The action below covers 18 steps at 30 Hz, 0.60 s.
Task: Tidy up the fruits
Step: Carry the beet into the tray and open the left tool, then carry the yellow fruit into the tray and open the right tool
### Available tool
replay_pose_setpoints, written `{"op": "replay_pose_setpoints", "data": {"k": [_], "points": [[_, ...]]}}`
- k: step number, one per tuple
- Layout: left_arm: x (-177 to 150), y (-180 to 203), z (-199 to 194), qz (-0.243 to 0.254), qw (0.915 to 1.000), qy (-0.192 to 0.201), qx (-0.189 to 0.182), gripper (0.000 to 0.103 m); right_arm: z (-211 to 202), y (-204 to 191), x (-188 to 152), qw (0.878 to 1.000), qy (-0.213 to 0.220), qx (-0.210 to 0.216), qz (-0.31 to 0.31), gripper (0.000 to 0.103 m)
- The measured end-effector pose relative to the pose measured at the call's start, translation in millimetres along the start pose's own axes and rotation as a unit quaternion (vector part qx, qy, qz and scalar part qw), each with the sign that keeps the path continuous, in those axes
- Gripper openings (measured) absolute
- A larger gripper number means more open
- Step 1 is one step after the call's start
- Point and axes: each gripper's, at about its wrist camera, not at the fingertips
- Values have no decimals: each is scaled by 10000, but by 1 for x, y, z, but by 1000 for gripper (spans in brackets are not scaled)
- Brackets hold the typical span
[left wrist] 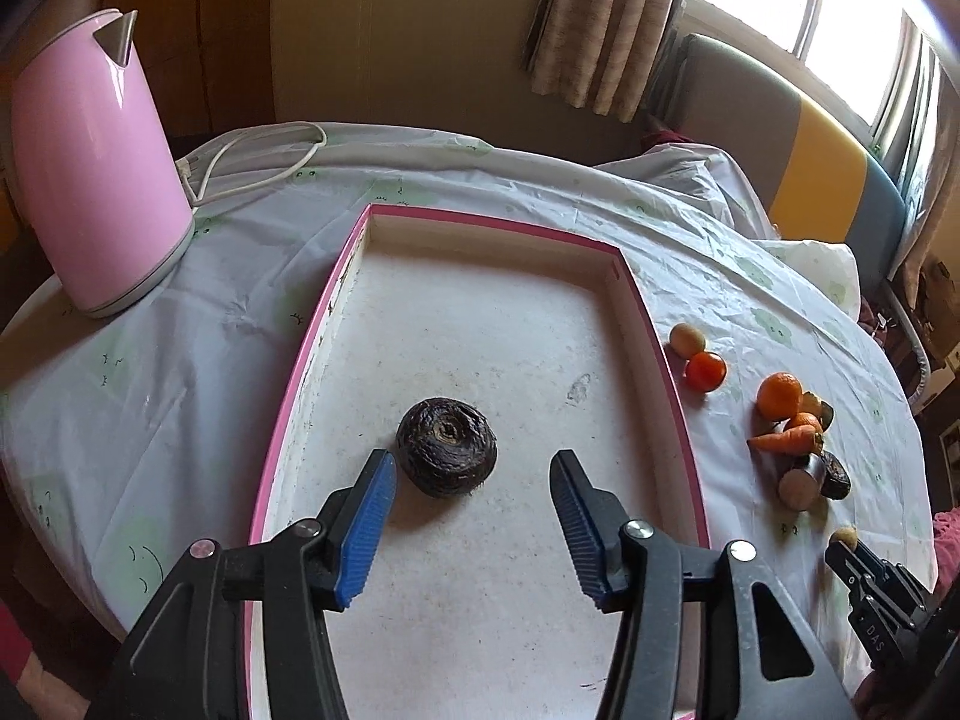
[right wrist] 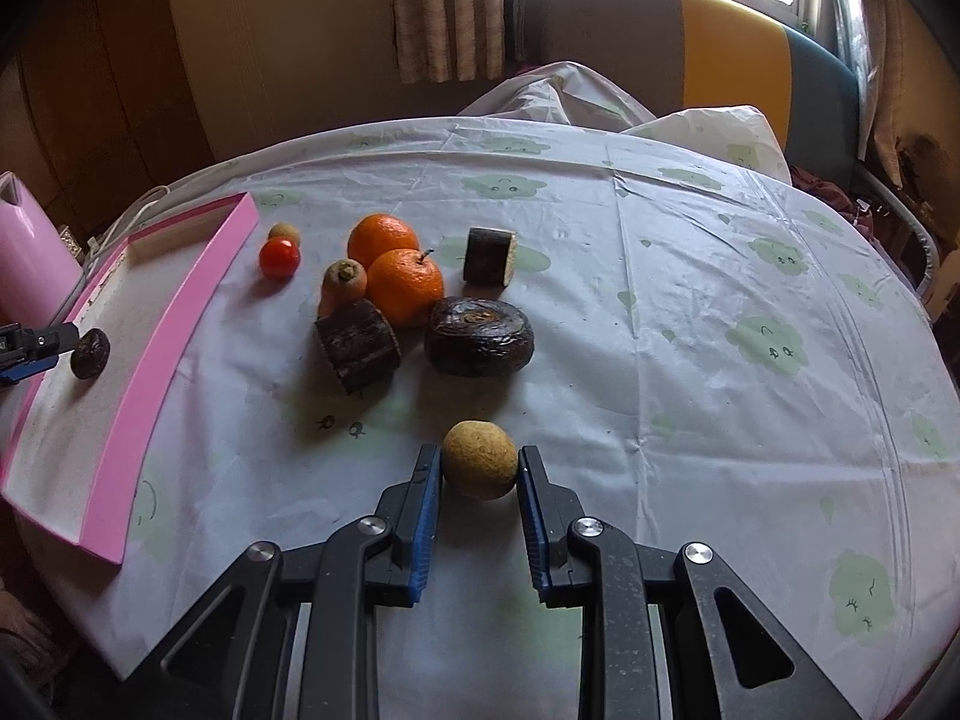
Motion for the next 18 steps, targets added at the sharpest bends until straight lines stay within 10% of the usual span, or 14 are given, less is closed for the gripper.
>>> {"op": "replay_pose_setpoints", "data": {"k": [18], "points": [[-20, -17, -20, -125, 9997, 99, -173, 54, 9, -102, 34, 9826, -149, 1686, -770, 25]]}}
Point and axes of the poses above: each gripper's, at about its wrist camera, not at the fingertips, and z roughly the way its jaws point, y to its right, x to its top, and after that the axes turned 14 degrees about x, right-handed
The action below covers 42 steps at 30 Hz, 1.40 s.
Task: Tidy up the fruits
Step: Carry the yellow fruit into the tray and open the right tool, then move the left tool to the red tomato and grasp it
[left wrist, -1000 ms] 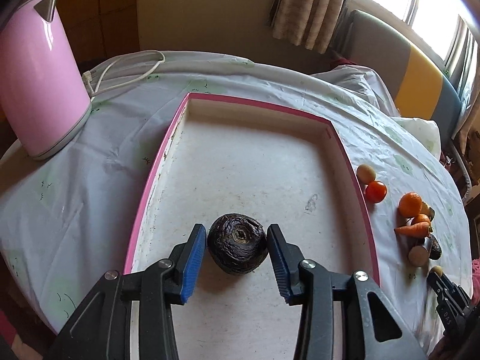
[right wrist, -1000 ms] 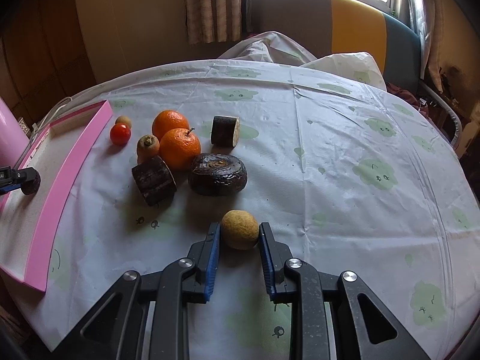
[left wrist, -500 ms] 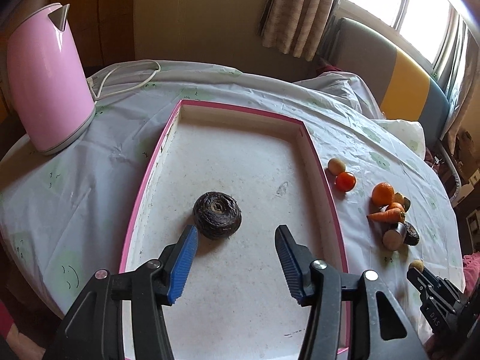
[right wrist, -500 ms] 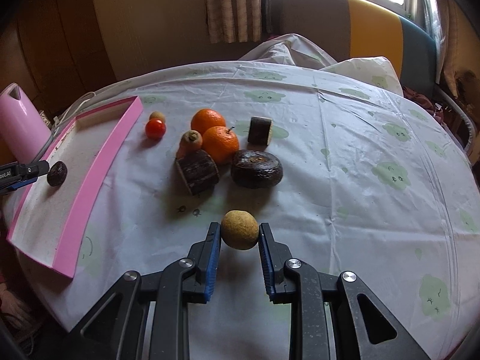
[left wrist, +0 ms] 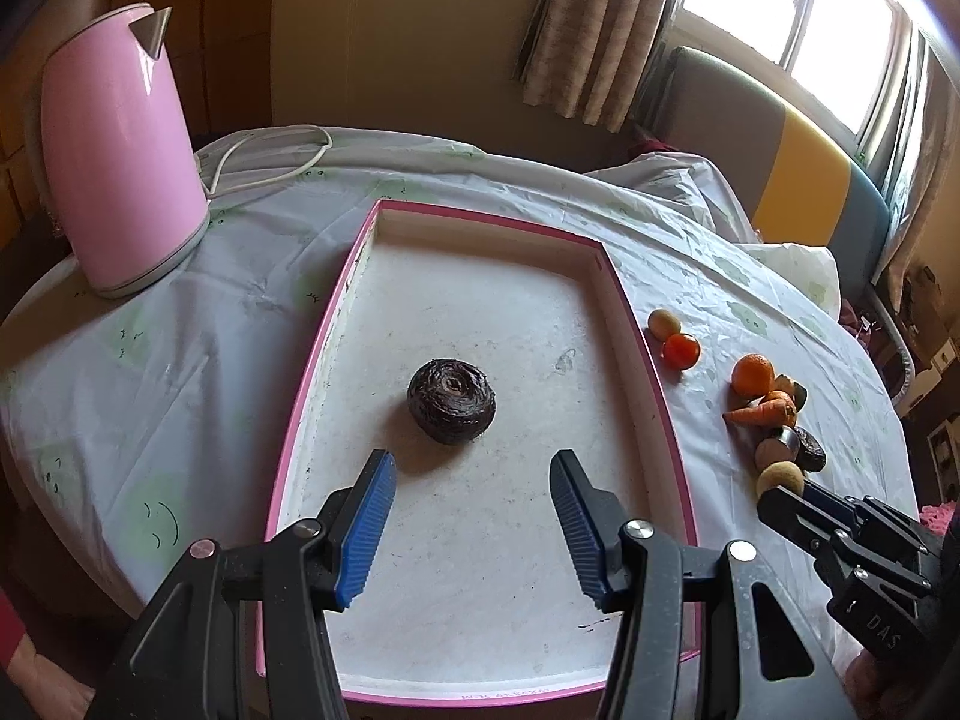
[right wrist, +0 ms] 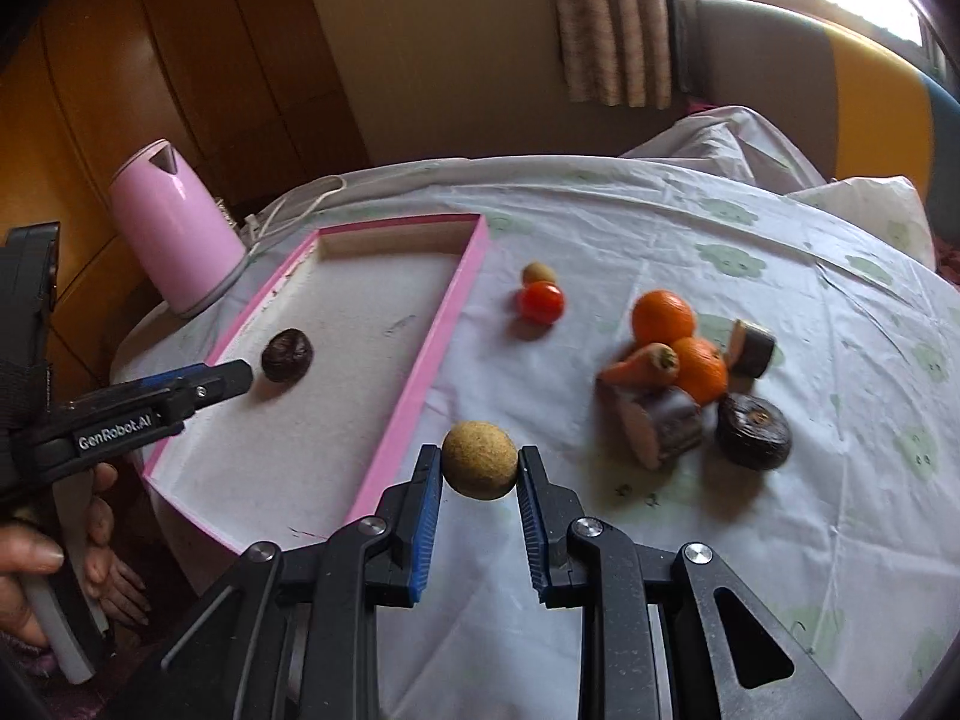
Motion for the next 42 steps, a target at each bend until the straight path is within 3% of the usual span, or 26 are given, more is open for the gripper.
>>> {"op": "replay_pose_setpoints", "data": {"k": [6, 16, 18, 30, 42], "points": [[0, -18, 3, -213, 9997, -52, -54, 54, 32, -32, 17, 9986, -246, 438, -154, 25], [-3, -27, 6, -246, 9995, -156, -144, 54, 67, -57, 22, 9976, -402, 325, -463, 27], [-3, -26, 6, -239, 9993, -202, -192, 54, 62, -56, 22, 9982, -306, 254, -444, 41], [-2, -1, -3, 282, 9995, 19, -151, 54, 14, -14, 5, 9992, 207, -237, 228, 47], [9, 50, -11, 893, 9942, 21, -600, 53, -30, 59, -22, 9868, 439, -1172, 1027, 47]]}}
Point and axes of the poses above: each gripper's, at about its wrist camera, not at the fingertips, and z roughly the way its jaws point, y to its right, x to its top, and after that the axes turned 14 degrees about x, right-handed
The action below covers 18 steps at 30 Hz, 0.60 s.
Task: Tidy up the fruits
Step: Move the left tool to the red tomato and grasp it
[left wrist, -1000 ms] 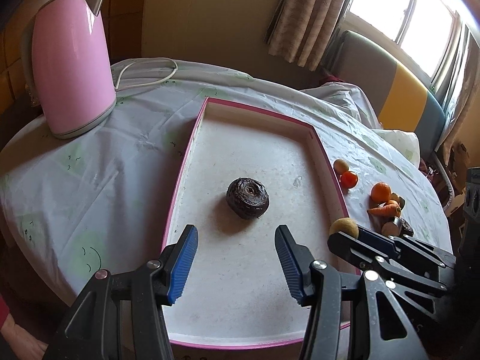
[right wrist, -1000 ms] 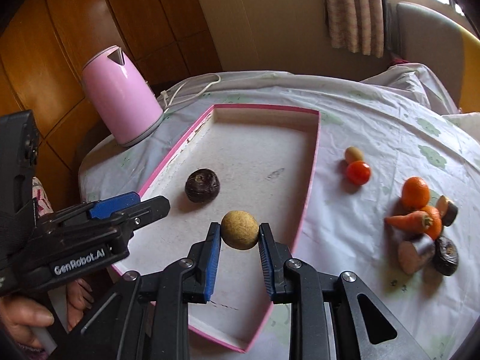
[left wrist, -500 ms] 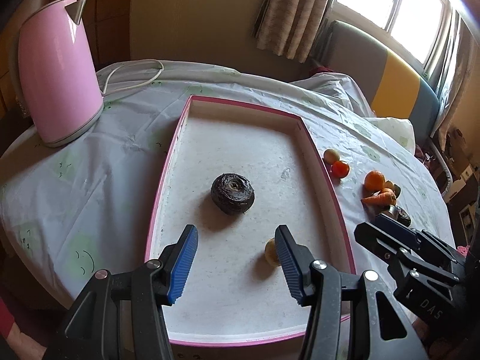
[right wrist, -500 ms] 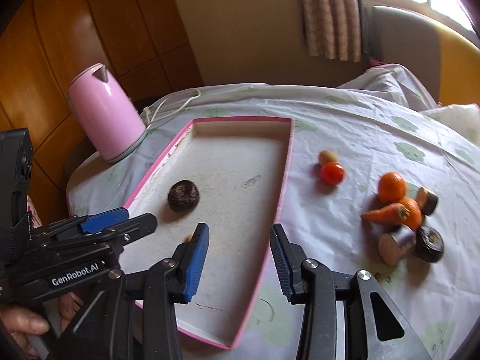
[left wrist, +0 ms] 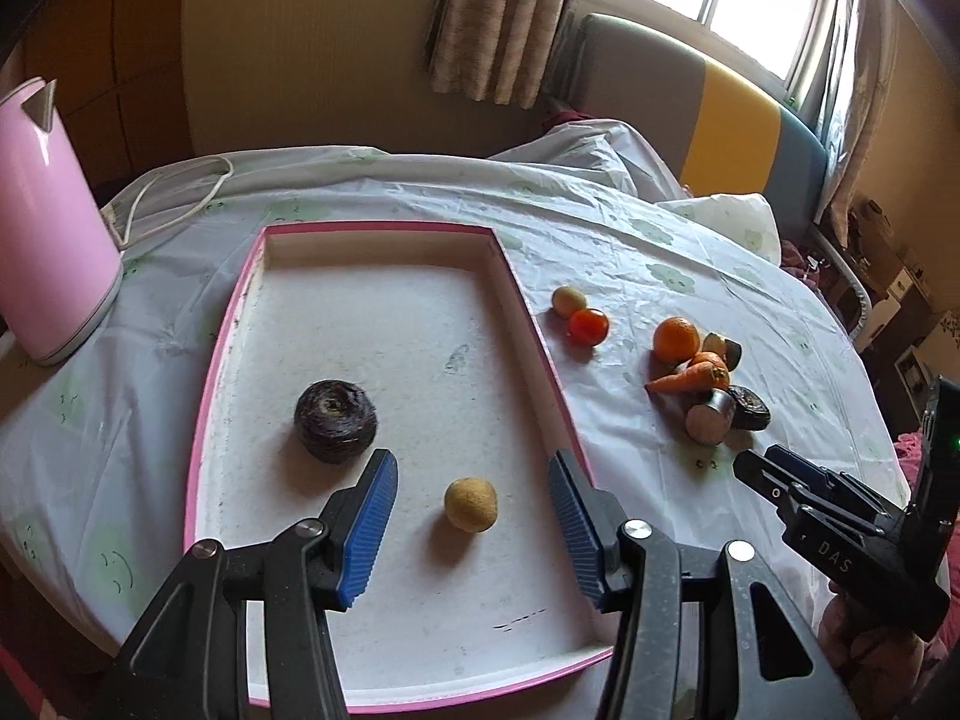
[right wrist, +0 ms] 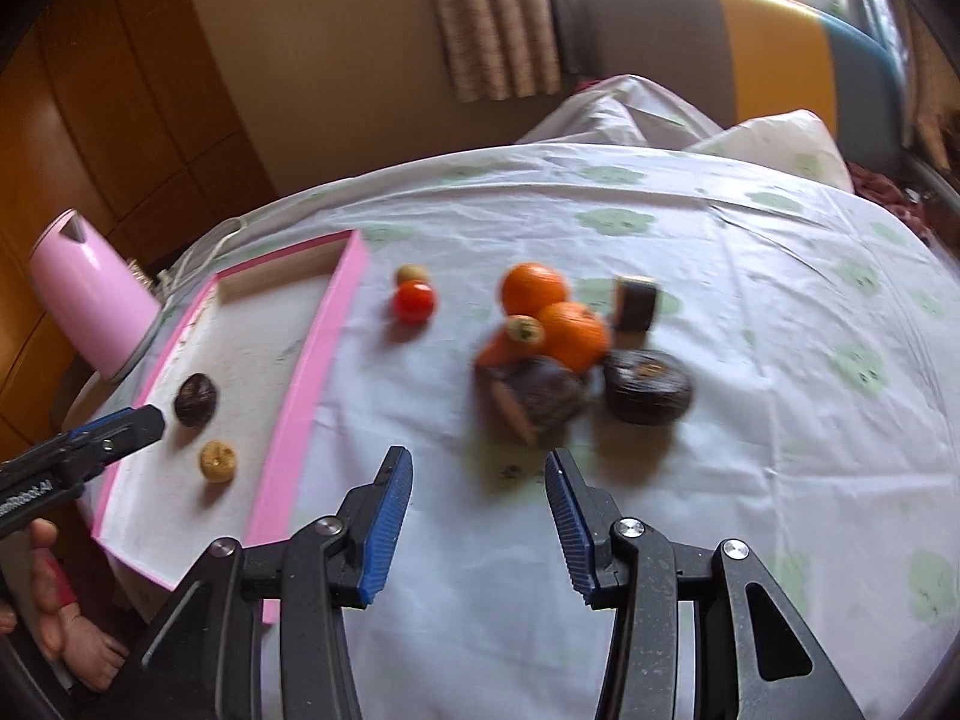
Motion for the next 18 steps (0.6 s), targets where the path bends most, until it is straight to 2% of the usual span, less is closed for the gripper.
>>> {"op": "replay_pose_setpoints", "data": {"k": [6, 10, 14, 18], "points": [[19, 39, 3, 545, 9980, 89, -308, 49, -9, 27, -2, 9992, 99, -266, 275, 49], [39, 59, 18, 709, 9957, -44, -602, 43, -12, 35, -3, 9986, 169, -332, 382, 51], [54, 78, 31, 869, 9937, -46, -700, 42, -17, 41, -4, 9982, 222, -342, 434, 51], [66, 94, 51, 995, 9932, -144, -591, 39, -18, 47, -4, 9979, 264, -318, 492, 51]]}}
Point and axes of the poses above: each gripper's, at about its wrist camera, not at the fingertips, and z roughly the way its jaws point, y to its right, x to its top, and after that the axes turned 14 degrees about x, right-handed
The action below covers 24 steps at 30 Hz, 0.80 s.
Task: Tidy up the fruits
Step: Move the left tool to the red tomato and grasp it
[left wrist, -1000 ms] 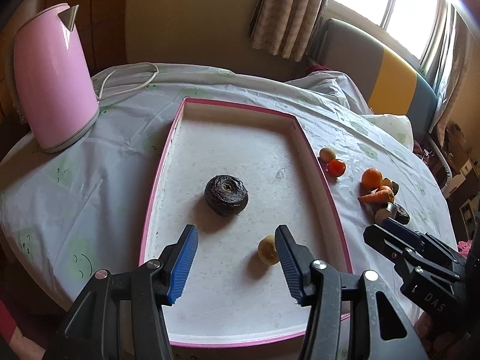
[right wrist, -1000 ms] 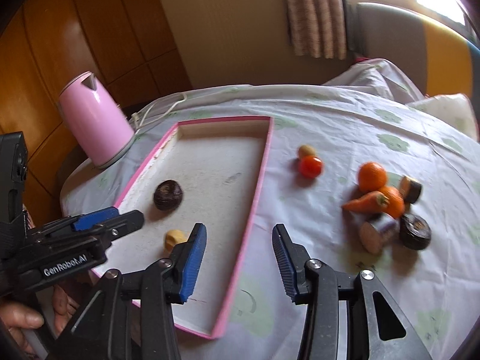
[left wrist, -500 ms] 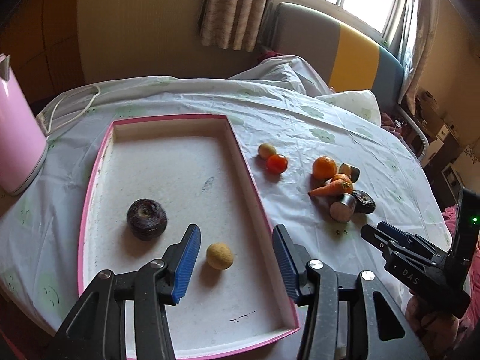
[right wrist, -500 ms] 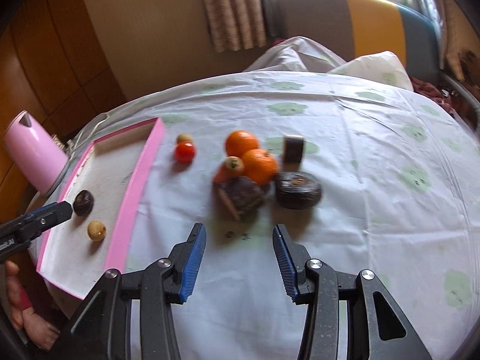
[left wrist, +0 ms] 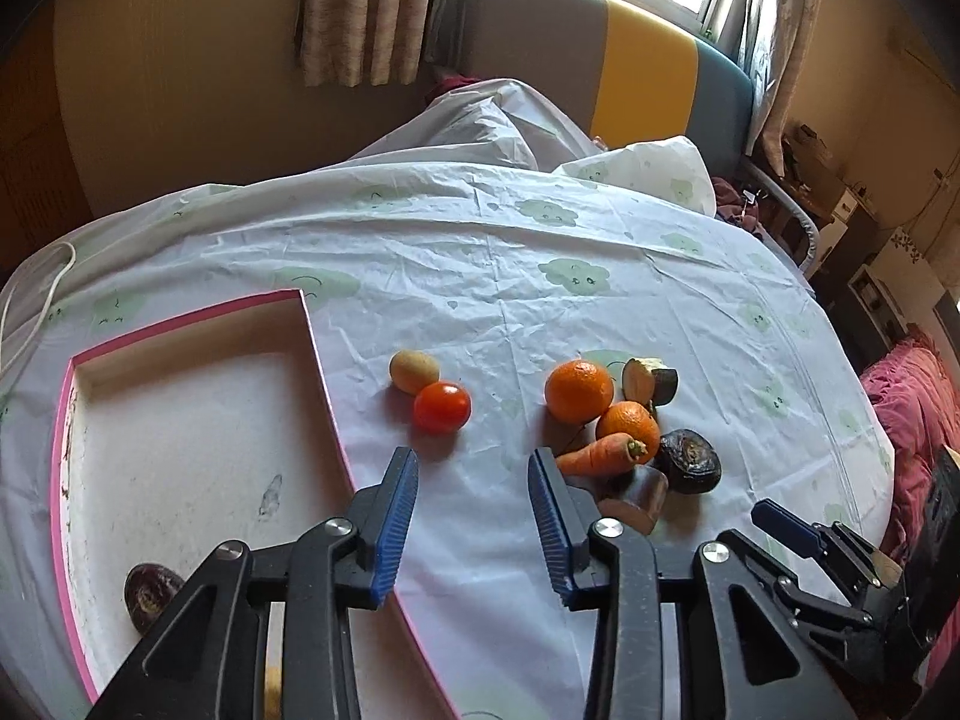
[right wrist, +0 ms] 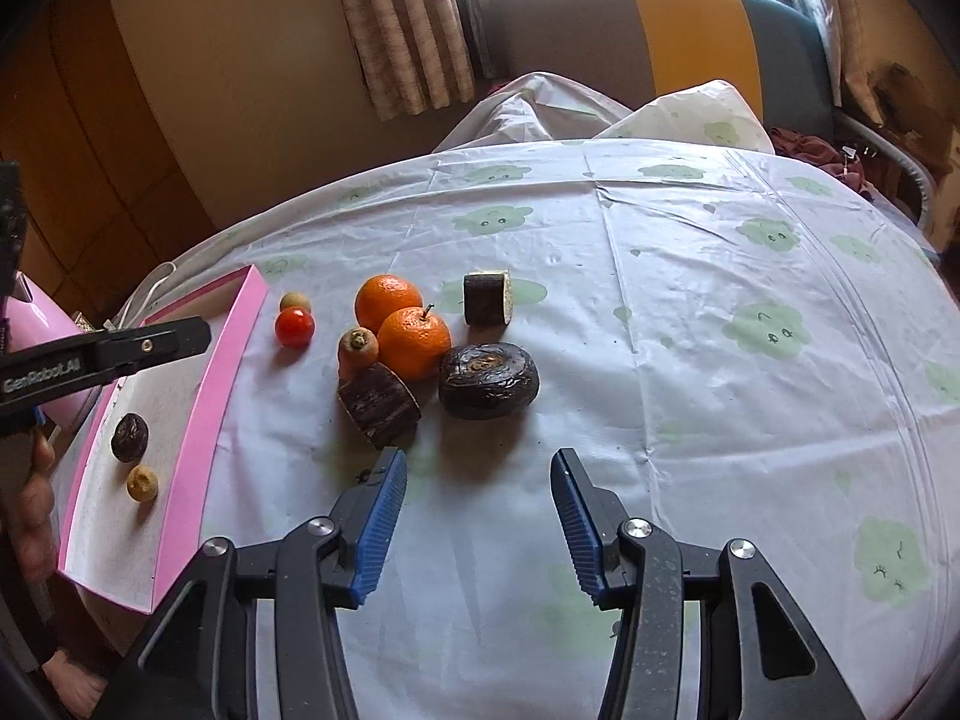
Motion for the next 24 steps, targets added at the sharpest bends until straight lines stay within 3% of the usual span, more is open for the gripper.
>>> {"op": "replay_pose_setpoints", "data": {"k": [14, 17, 24], "points": [[22, 18, 62, 166, 9964, -414, 727, 39, -2, 17, 6, 9998, 89, 62, 167, 51], [21, 17, 68, 94, 9968, -425, 677, 31, -1, 20, 7, 9998, 87, 60, 160, 51], [14, 18, 62, 61, 9980, -169, 603, 29, 3, 22, 9, 9998, 71, 62, 163, 51]]}}
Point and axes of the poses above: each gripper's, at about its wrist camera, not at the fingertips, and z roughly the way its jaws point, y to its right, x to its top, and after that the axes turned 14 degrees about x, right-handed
